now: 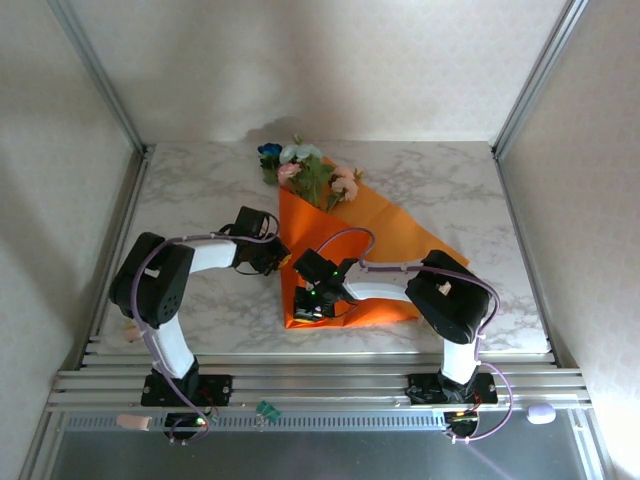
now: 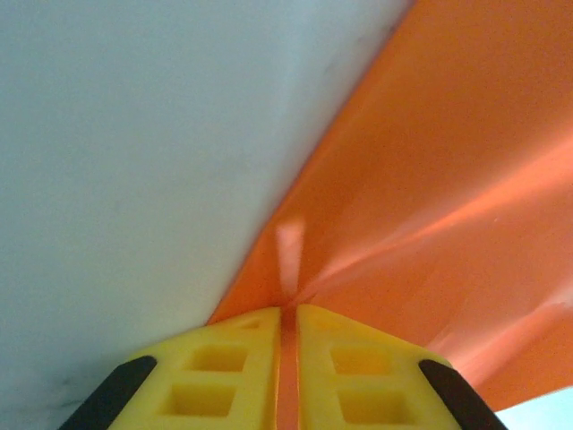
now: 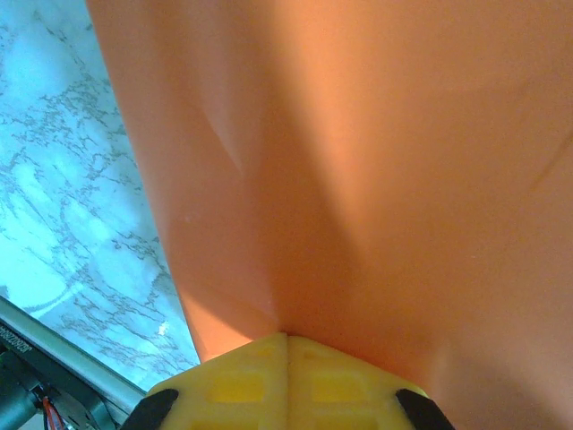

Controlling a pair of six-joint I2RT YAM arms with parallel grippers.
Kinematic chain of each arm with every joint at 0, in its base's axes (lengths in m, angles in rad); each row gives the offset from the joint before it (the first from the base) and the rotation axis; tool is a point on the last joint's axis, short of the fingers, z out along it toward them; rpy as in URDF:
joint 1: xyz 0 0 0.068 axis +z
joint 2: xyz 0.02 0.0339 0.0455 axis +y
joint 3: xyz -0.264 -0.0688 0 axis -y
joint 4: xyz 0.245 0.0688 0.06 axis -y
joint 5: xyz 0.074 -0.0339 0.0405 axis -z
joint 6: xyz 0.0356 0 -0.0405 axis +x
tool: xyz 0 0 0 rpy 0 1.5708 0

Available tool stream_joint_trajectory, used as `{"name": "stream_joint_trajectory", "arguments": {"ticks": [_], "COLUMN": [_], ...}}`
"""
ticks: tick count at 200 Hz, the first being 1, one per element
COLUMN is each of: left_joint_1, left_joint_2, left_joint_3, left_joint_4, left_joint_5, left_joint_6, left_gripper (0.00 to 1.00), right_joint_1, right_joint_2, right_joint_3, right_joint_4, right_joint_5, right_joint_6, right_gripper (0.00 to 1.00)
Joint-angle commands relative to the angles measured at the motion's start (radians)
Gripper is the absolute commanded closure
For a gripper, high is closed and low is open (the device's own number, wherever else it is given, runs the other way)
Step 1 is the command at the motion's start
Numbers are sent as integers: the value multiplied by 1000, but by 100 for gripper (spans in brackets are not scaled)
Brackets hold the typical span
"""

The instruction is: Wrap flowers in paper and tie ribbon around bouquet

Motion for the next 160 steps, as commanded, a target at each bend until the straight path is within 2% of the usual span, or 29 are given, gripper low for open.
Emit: {"name": "stream_joint_trajectory", "arguments": {"ticks": [1, 39, 64, 96, 160], "left_joint_1": [29, 31, 40, 52, 109], "left_joint_2": [50, 97, 82, 142, 330], "left_joint_3": [55, 71, 73, 233, 411], "left_joint_4": [-47, -92, -42, -118, -138], "left_joint_5": [-51, -63, -57, -58, -73], "left_joint_6": [66, 76, 61, 114, 143], "left_gripper": [90, 93, 92, 90, 90], "right_joint_1": [-4, -10, -12, -17, -21], "right_joint_2": [57, 55, 60, 69, 81], "right_joint_3": [-32, -27, -24, -17, -4], "right_joint_4": [-171, -174, -177, -183, -200], "right_joint_5": [25, 24, 20, 15, 5], "right_joint_6": [-16, -21, -24, -30, -43], "right_gripper": [100, 100, 100, 100, 100]}}
